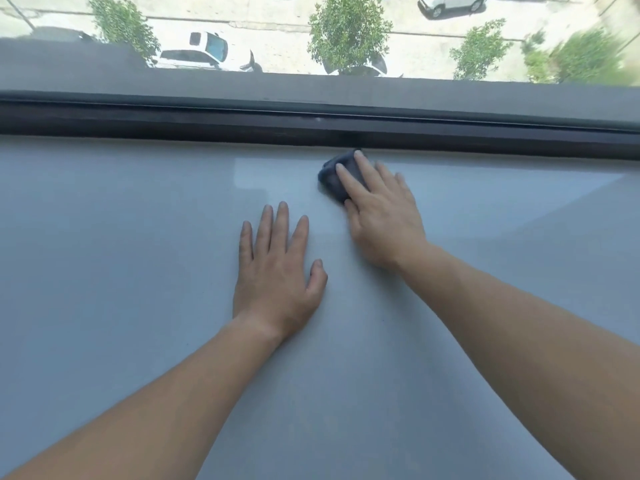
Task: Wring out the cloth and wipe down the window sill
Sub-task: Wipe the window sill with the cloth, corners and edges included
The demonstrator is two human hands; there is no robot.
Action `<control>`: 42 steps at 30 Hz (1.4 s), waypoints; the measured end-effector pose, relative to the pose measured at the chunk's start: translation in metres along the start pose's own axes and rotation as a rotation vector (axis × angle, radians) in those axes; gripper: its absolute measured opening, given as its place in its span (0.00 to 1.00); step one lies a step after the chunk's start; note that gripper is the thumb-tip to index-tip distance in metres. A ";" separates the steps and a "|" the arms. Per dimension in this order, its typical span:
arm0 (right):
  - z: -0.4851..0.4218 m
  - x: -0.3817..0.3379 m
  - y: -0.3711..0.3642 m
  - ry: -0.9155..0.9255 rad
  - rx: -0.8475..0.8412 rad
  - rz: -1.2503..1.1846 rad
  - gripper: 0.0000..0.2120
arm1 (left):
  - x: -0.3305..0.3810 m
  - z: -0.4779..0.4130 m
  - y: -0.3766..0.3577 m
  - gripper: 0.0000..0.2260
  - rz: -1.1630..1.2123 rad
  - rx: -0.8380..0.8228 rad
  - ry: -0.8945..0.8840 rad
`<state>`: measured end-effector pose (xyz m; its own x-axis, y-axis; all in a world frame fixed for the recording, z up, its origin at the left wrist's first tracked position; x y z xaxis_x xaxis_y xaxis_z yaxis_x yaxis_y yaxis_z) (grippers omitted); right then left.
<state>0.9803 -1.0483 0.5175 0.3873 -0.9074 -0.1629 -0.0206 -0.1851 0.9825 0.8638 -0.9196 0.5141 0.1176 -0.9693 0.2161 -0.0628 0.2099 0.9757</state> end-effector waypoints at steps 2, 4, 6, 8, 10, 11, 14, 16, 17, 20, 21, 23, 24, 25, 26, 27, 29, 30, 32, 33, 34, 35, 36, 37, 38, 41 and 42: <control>0.002 0.056 0.010 -0.270 0.040 -0.005 0.26 | 0.001 0.000 0.000 0.33 0.003 -0.011 -0.005; 0.013 0.082 0.017 -0.488 0.076 0.015 0.26 | 0.000 0.000 0.000 0.32 0.001 -0.003 -0.006; 0.018 0.065 0.015 -0.434 0.082 0.034 0.26 | 0.000 0.000 0.000 0.32 -0.001 0.001 -0.002; 0.020 0.045 0.012 -0.218 0.038 -0.014 0.26 | 0.000 -0.001 0.000 0.32 -0.003 -0.004 0.000; 0.019 0.061 0.015 -0.124 -0.008 -0.016 0.26 | -0.001 -0.001 0.000 0.32 -0.008 -0.006 0.004; 0.016 0.083 0.019 -0.182 0.001 -0.014 0.26 | -0.001 -0.001 0.000 0.32 -0.015 -0.008 0.004; 0.022 0.133 0.028 -0.524 0.067 -0.020 0.25 | 0.001 0.000 -0.001 0.32 -0.021 -0.008 0.002; 0.026 0.117 0.026 -0.500 0.092 0.021 0.25 | 0.001 -0.001 0.000 0.33 -0.017 -0.004 0.008; 0.029 0.104 0.025 -0.407 0.091 0.015 0.25 | 0.001 -0.002 -0.001 0.33 -0.013 -0.005 0.008; 0.036 0.094 0.024 -0.075 0.007 -0.038 0.26 | 0.000 -0.002 0.000 0.32 0.007 0.007 0.002; 0.035 0.108 0.026 -0.073 -0.012 -0.039 0.26 | 0.000 -0.001 0.001 0.32 0.013 0.013 0.005; 0.032 0.147 0.033 -0.263 0.026 -0.035 0.25 | 0.003 0.000 0.001 0.31 0.016 0.022 0.000; 0.036 0.157 0.036 -0.379 0.058 -0.037 0.25 | 0.005 0.000 0.002 0.30 0.019 0.030 -0.011; 0.040 0.154 0.035 -0.440 0.081 -0.026 0.25 | 0.007 0.000 0.003 0.28 0.027 0.044 -0.026; 0.047 0.139 0.033 -0.428 0.093 -0.012 0.26 | 0.009 0.000 0.005 0.27 0.034 0.064 -0.045; 0.056 0.120 0.029 -0.354 0.094 -0.015 0.26 | 0.012 0.001 0.007 0.25 0.038 0.086 -0.074; 0.079 0.088 0.023 -0.134 0.038 -0.037 0.26 | 0.021 0.003 0.012 0.22 0.036 0.134 -0.148; 0.086 0.085 0.022 -0.042 -0.005 -0.042 0.26 | 0.026 0.005 0.014 0.21 0.044 0.155 -0.170; 0.081 0.110 0.026 -0.016 -0.034 -0.037 0.26 | 0.037 0.013 0.020 0.21 0.095 0.177 -0.152; 0.076 0.132 0.028 -0.097 -0.020 -0.036 0.26 | 0.044 0.019 0.021 0.22 0.127 0.175 -0.129; 0.072 0.153 0.032 -0.208 0.005 -0.047 0.26 | 0.052 0.027 0.019 0.23 0.155 0.162 -0.104; 0.072 0.167 0.035 -0.313 0.031 -0.061 0.26 | 0.061 0.038 0.016 0.24 0.174 0.142 -0.079; 0.076 0.167 0.036 -0.368 0.056 -0.057 0.26 | 0.070 0.050 0.012 0.24 0.184 0.123 -0.056; 0.083 0.158 0.037 -0.371 0.073 -0.038 0.26 | 0.080 0.062 0.008 0.25 0.188 0.106 -0.038; 0.094 0.144 0.036 -0.329 0.072 -0.035 0.26 | 0.091 0.074 0.003 0.25 0.183 0.092 -0.028; 0.132 0.105 0.033 -0.047 -0.030 -0.066 0.26 | 0.111 0.099 -0.013 0.26 0.135 0.053 -0.031; 0.139 0.106 0.033 0.027 -0.069 -0.058 0.26 | 0.113 0.102 -0.017 0.27 0.113 0.044 -0.032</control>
<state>0.8927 -1.2033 0.5197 0.4107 -0.8852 -0.2183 0.0656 -0.2101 0.9755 0.7771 -1.0459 0.5183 0.0753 -0.9434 0.3230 -0.1171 0.3133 0.9424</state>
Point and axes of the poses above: each hand's wrist, its own z-axis away from the middle knuckle, its own y-axis out of the back of the hand, x = y × z, the point moved 9 cm from there along -z, towards the middle knuckle, and after that the axes turned 8 degrees about x, right-handed, at the moved point
